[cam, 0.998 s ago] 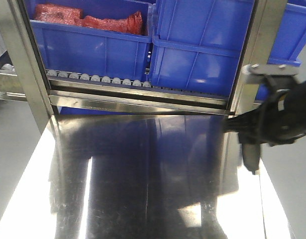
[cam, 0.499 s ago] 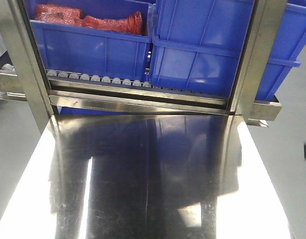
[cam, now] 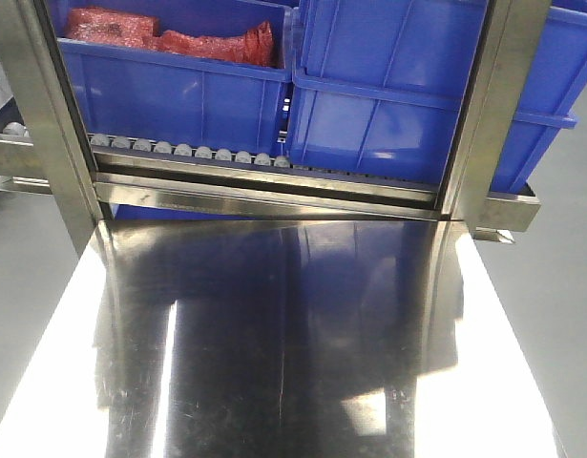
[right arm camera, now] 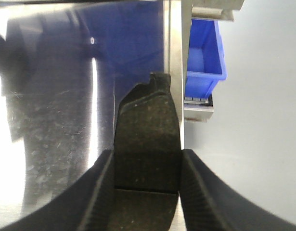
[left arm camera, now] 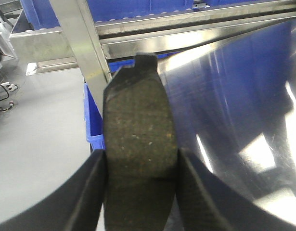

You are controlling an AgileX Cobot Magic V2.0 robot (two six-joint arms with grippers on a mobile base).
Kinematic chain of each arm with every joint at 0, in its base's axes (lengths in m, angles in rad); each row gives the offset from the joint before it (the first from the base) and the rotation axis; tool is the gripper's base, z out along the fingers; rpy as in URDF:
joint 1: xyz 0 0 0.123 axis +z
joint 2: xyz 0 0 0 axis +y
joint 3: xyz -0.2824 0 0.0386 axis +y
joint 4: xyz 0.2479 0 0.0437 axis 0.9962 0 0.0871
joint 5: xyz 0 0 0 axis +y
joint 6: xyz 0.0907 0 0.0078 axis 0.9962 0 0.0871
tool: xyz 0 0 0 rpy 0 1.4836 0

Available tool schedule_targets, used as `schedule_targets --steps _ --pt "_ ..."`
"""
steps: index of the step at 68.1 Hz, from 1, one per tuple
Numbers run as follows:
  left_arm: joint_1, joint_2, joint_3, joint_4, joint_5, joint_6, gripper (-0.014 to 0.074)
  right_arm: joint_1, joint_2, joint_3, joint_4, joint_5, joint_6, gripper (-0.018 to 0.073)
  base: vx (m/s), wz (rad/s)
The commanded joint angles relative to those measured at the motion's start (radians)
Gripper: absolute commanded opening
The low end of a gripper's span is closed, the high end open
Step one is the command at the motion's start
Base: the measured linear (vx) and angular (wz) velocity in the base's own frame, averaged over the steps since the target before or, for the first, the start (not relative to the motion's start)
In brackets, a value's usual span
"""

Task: Move and align brake pads A on conveyor
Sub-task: 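Hold both brake pads raised above the empty table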

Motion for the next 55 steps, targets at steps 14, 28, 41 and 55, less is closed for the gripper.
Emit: schedule_targets --steps 14,28,41,55 --pt "0.0 0.01 -0.029 0.018 -0.092 -0.001 -0.0006 -0.007 -0.142 0.073 0.004 -0.16 -0.047 -0.0012 0.0 0.0" --pt "0.0 0.01 -0.029 0.018 -0.092 -0.001 -0.0006 -0.007 -0.181 0.097 0.004 -0.18 -0.062 -0.0012 0.0 0.0" --pt "0.0 0.01 -0.029 0.018 -0.092 -0.001 -0.0006 -0.007 -0.182 0.097 0.004 -0.181 -0.06 -0.0012 0.0 0.0" --pt "0.0 0.01 -0.029 0.018 -0.092 -0.001 -0.0006 -0.007 -0.182 0.097 0.004 -0.181 -0.059 -0.0012 0.0 0.0"
